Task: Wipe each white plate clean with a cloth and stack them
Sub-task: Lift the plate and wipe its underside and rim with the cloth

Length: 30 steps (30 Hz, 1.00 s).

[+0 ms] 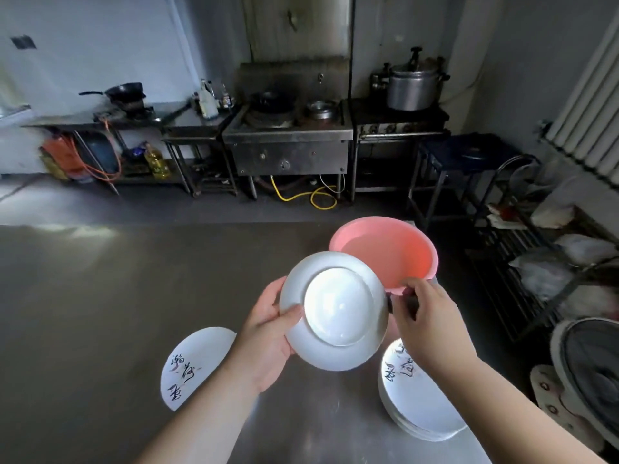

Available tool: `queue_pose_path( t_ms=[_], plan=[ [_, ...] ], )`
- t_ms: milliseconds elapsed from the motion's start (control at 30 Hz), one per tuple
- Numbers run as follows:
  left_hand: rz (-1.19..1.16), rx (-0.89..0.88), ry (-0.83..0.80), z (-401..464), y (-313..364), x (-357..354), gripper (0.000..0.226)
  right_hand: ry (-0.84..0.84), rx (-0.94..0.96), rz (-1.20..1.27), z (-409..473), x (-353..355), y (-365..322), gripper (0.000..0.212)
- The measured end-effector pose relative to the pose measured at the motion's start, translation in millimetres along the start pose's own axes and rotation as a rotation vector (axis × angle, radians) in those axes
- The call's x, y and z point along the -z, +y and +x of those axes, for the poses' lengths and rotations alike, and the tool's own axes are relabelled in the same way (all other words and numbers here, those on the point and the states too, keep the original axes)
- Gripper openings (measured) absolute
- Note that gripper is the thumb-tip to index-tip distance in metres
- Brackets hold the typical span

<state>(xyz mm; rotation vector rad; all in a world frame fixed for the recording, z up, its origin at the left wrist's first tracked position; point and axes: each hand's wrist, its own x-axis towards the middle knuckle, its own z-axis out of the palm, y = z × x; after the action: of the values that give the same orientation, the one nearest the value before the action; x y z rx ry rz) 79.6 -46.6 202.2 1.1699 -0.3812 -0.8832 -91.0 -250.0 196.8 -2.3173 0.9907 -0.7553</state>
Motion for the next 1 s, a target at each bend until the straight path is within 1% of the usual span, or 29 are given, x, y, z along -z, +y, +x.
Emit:
queue_pose_path(
  t_ms=[67, 133, 200, 267, 333, 367, 467, 633, 733, 800, 900, 1000],
  plan=[
    [-0.013, -0.017, -0.009, -7, 5, -12, 0.059, 0.091, 0.044, 0.137, 3, 20, -9, 0.032],
    [-0.013, -0.037, -0.022, -13, 6, -26, 0.059, 0.158, 0.211, 0.243, 3, 36, -25, 0.031],
    [-0.003, -0.054, -0.040, -20, 6, -41, 0.058, 0.170, 0.406, 0.272, 3, 44, -41, 0.032],
    [0.002, -0.063, -0.058, -27, 5, -56, 0.057, 0.101, 0.507, 0.220, 4, 48, -53, 0.038],
    [-0.027, -0.069, -0.086, -34, 6, -69, 0.057, -0.040, 0.549, 0.122, 1, 48, -59, 0.048],
    [-0.048, -0.077, -0.098, -37, 7, -74, 0.058, -0.080, 0.587, 0.051, -3, 48, -59, 0.053],
    [-0.091, -0.099, -0.112, -42, 11, -85, 0.054, -0.097, 0.708, -0.074, -25, 49, -53, 0.064],
    [-0.117, -0.114, -0.034, -49, 8, -87, 0.050, -0.163, 0.778, -0.225, -85, 41, -26, 0.083],
    [-0.111, -0.112, 0.009, -51, 9, -80, 0.046, -0.214, 0.781, -0.314, -94, 41, -22, 0.091],
    [-0.113, -0.096, -0.013, -52, 8, -79, 0.047, -0.257, 0.741, -0.357, -76, 46, -27, 0.091],
    [-0.108, -0.100, -0.062, -55, 8, -81, 0.054, -0.249, 0.634, -0.439, -48, 52, -43, 0.085],
    [-0.124, -0.135, -0.044, -52, 13, -78, 0.055, -0.234, 0.614, -0.382, -53, 48, -47, 0.086]
  ],
)
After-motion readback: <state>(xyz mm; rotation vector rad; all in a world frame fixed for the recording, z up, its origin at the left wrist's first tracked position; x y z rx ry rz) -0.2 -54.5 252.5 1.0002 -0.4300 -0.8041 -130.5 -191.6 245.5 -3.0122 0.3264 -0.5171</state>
